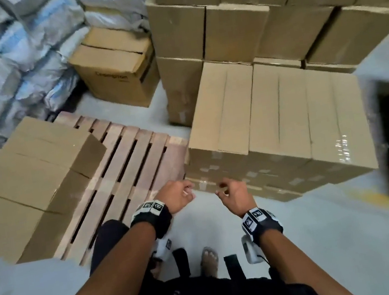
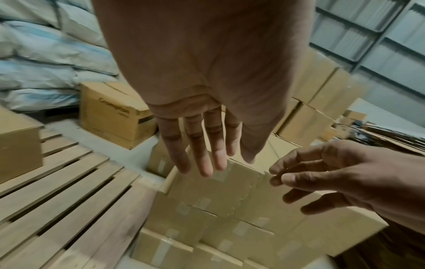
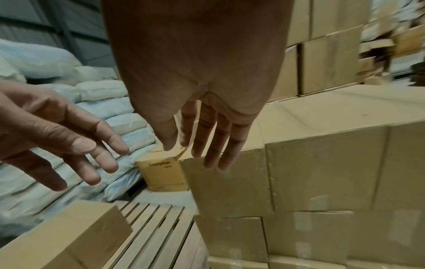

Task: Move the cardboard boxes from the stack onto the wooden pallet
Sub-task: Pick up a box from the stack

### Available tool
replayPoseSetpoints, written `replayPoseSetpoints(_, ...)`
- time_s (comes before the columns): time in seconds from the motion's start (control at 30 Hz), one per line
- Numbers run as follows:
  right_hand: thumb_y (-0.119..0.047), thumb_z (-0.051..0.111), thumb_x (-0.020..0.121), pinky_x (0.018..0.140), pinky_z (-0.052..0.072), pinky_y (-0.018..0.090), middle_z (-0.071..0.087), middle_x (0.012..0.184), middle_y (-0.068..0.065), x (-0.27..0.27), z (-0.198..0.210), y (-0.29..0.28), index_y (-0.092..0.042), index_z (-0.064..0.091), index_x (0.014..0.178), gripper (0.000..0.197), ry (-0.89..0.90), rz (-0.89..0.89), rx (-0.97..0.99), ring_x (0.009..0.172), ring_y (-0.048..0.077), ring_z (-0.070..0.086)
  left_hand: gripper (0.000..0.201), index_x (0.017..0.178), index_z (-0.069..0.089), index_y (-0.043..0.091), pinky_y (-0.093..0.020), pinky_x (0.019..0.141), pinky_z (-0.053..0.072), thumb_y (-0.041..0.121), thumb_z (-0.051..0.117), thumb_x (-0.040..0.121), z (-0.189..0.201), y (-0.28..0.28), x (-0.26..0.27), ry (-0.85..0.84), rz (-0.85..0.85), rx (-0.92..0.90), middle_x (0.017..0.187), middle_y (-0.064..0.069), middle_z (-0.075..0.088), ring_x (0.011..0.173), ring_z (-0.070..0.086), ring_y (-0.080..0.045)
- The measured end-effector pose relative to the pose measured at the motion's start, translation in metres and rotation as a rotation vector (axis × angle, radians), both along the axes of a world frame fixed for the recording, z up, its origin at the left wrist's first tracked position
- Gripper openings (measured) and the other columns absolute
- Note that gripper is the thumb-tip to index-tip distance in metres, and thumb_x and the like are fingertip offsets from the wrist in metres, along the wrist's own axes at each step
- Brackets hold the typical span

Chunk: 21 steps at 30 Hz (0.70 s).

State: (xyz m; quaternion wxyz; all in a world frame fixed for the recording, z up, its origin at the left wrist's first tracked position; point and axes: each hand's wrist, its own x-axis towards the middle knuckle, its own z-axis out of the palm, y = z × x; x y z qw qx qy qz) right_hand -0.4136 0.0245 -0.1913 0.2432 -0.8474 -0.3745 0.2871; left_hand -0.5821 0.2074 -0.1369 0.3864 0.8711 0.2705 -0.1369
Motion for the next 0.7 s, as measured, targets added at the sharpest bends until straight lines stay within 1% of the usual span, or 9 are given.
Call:
replayPoseSetpoints(0.1,-0.029,0.065,0.097,0.087,0.06,0.041,0.075,0.119,0.003,0.017,0.01,-0.027,-0.019,0.069,0.124,0.028,-0.011,-0.093,0.035,0.099,0.023,0.072,0.026,0.123,0.07,0.023,-0.024,0.089,0.054,0.026,0.065,0.097,0.013,-0.016,0.032,0.01,-0.091,0.013,0.101,0.008,0.073,0.092,0.071,-0.015)
replayPoseSetpoints(0.17,-0.028,0.066,0.097,0.087,0.06,0.037,0.075,0.117,0.003,0.031,0.019,-0.038,-0.019,0.07,0.121,0.026,-0.015,-0.142,0.066,0.098,0.022,0.073,0.029,0.127,0.069,0.022,-0.018,0.085,0.05,0.023,0.065,0.098,0.017,-0.018,0.055,-0.011,-0.155,0.033,0.105,0.005,0.075,0.091,0.07,-0.012)
replayPoseSetpoints(0.23,-0.026,0.069,0.097,0.088,0.058,0.033,0.075,0.117,0.004,0.046,0.028,-0.046,-0.015,0.071,0.121,0.026,-0.044,-0.184,0.095,0.098,0.022,0.073,0.03,0.129,0.069,0.021,-0.01,0.079,0.043,0.024,0.066,0.099,0.022,-0.017,0.075,-0.031,-0.201,0.071,0.105,0.006,0.074,0.09,0.067,-0.009)
replayPoseSetpoints(0.3,-0.026,0.07,0.098,0.09,0.059,0.034,0.075,0.12,0.005,0.06,0.036,-0.052,-0.012,0.07,0.124,0.03,-0.066,-0.213,0.111,0.099,0.022,0.072,0.031,0.129,0.068,0.02,-0.005,0.078,0.041,0.024,0.068,0.099,0.024,-0.015,0.093,-0.033,-0.218,0.073,0.102,0.01,0.073,0.089,0.066,-0.005)
replayPoseSetpoints(0.4,-0.028,0.07,0.099,0.09,0.061,0.042,0.074,0.123,0.005,0.081,0.045,-0.056,-0.013,0.069,0.127,0.032,-0.081,-0.246,0.087,0.098,0.02,0.072,0.034,0.132,0.066,0.021,-0.019,0.092,0.051,0.028,0.068,0.099,0.022,-0.009,0.122,-0.029,-0.234,0.055,0.108,0.008,0.076,0.094,0.069,-0.006)
replayPoseSetpoints(0.47,-0.026,0.07,0.099,0.092,0.061,0.041,0.073,0.125,0.005,0.097,0.047,-0.058,-0.013,0.069,0.129,0.032,-0.1,-0.262,0.065,0.098,0.019,0.071,0.035,0.134,0.065,0.021,-0.022,0.091,0.053,0.026,0.066,0.1,0.015,-0.007,0.143,-0.019,-0.227,0.038,0.111,0.007,0.075,0.096,0.069,-0.006)
replayPoseSetpoints(0.53,-0.024,0.07,0.099,0.096,0.059,0.041,0.072,0.128,0.005,0.115,0.047,-0.058,-0.013,0.068,0.131,0.034,-0.094,-0.274,0.036,0.104,0.02,0.071,0.035,0.135,0.063,0.021,-0.023,0.089,0.054,0.021,0.065,0.1,0.006,-0.001,0.164,-0.008,-0.216,0.011,0.112,0.008,0.074,0.096,0.068,-0.004)
replayPoseSetpoints(0.6,-0.024,0.07,0.1,0.098,0.059,0.042,0.071,0.131,0.004,0.131,0.046,-0.053,-0.013,0.067,0.133,0.035,-0.075,-0.282,0.002,0.105,0.019,0.07,0.034,0.134,0.063,0.022,-0.025,0.088,0.057,0.022,0.065,0.1,-0.002,0.008,0.186,-0.002,-0.216,0.008,0.112,0.008,0.074,0.094,0.069,-0.005)
replayPoseSetpoints(0.7,-0.025,0.069,0.1,0.095,0.058,0.038,0.071,0.129,0.005,0.155,0.041,-0.032,-0.014,0.066,0.131,0.033,-0.07,-0.24,-0.039,0.103,0.019,0.07,0.033,0.131,0.065,0.025,-0.037,0.094,0.06,0.027,0.061,0.099,-0.011,0.03,0.216,-0.011,-0.211,0.031,0.109,0.007,0.074,0.093,0.071,-0.012)
